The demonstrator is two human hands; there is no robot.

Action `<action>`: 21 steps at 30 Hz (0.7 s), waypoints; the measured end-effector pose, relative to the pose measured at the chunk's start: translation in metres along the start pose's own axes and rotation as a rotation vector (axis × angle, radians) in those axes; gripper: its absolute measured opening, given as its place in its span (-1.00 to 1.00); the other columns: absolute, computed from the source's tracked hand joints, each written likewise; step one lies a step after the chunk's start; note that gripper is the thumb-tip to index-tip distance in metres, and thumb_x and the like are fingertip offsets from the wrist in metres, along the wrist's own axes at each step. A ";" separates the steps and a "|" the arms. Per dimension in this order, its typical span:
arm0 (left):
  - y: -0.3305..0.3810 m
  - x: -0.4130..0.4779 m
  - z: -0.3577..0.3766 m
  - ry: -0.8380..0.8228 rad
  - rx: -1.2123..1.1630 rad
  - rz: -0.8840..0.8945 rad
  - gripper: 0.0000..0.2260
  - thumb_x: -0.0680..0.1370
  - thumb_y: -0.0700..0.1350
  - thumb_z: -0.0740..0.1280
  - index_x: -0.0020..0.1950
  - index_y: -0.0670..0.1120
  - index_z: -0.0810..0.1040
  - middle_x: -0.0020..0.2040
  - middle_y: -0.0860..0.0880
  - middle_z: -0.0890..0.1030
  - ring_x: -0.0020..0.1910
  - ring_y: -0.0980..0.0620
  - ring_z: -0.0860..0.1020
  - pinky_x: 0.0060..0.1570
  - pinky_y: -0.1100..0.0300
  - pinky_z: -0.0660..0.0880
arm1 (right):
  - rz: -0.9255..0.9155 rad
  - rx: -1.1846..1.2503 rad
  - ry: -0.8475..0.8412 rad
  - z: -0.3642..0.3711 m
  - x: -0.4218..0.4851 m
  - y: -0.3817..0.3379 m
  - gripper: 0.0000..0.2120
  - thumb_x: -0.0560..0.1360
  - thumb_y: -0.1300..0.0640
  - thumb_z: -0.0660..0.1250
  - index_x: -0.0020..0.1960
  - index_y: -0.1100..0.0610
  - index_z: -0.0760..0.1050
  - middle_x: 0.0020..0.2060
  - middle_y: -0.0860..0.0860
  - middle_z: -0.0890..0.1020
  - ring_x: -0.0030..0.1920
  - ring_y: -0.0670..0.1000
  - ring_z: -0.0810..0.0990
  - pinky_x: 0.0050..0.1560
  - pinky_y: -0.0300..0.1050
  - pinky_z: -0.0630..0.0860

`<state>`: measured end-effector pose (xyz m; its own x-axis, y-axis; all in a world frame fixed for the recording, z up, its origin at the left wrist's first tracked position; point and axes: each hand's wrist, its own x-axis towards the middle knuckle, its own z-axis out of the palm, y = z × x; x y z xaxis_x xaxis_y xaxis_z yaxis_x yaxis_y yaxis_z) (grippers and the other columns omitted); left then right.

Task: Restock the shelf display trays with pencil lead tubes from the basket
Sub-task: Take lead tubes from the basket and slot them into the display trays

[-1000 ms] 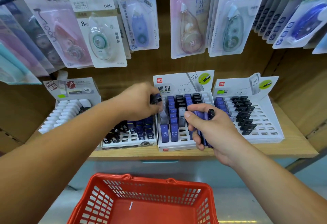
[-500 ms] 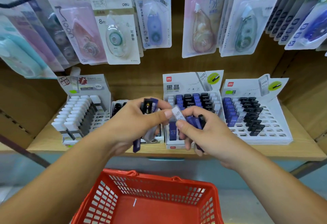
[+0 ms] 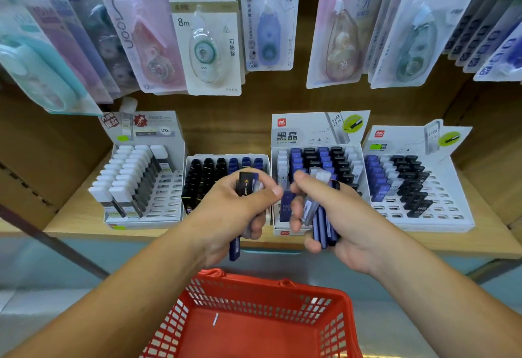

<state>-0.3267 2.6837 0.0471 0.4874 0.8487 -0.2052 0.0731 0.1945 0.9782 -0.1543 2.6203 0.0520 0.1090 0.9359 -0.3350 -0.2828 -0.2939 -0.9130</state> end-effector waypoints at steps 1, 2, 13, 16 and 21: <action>0.000 -0.001 0.001 0.006 -0.017 -0.004 -0.91 0.61 -0.11 0.45 -0.08 -0.06 0.61 -0.34 -0.12 0.37 -0.45 0.00 0.35 -0.39 0.16 0.31 | -0.007 -0.011 -0.012 0.000 0.000 0.001 -0.73 0.59 -0.04 0.40 0.08 0.18 0.57 -0.36 0.12 0.54 -0.38 0.12 0.57 -0.49 -0.18 0.30; 0.001 -0.002 0.002 0.007 -0.041 -0.005 -0.91 0.61 -0.09 0.44 -0.07 -0.06 0.62 -0.33 -0.11 0.39 -0.44 0.00 0.36 -0.39 0.16 0.32 | -0.010 -0.028 -0.016 0.000 0.000 0.002 -0.74 0.59 -0.03 0.41 0.12 0.16 0.57 -0.38 0.11 0.53 -0.37 0.12 0.60 -0.49 -0.18 0.30; 0.021 0.010 0.063 0.043 0.004 0.060 -0.74 0.57 0.01 0.47 0.03 -0.18 0.60 -0.25 -0.16 0.46 -0.40 0.00 0.39 -0.46 0.18 0.34 | -0.037 -0.124 -0.048 -0.052 -0.027 -0.005 -0.78 0.50 -0.06 0.49 -0.05 0.08 0.57 -0.28 0.09 0.60 -0.48 0.06 0.48 -0.45 -0.18 0.34; 0.033 0.026 0.100 0.031 0.116 0.118 -0.80 0.53 -0.04 0.52 -0.02 -0.15 0.65 -0.33 -0.10 0.48 -0.45 0.04 0.41 -0.51 0.22 0.38 | -0.024 -0.080 0.029 -0.085 -0.034 -0.007 -0.77 0.52 -0.08 0.49 -0.12 0.05 0.55 -0.33 0.09 0.56 -0.46 0.06 0.49 -0.46 -0.18 0.34; 0.049 0.068 0.149 -0.031 0.625 0.296 -0.73 0.61 0.04 0.44 -0.04 -0.18 0.64 -0.35 -0.16 0.52 -0.42 0.07 0.43 -0.42 0.26 0.38 | 0.080 0.033 0.240 -0.148 -0.042 -0.005 -0.85 0.55 0.01 0.46 0.01 0.06 0.56 -0.33 0.05 0.58 -0.41 0.06 0.56 -0.54 -0.21 0.35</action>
<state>-0.1603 2.6779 0.0859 0.5881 0.8062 0.0648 0.4166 -0.3706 0.8301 -0.0160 2.5540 0.0362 0.3068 0.8360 -0.4550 -0.3297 -0.3551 -0.8748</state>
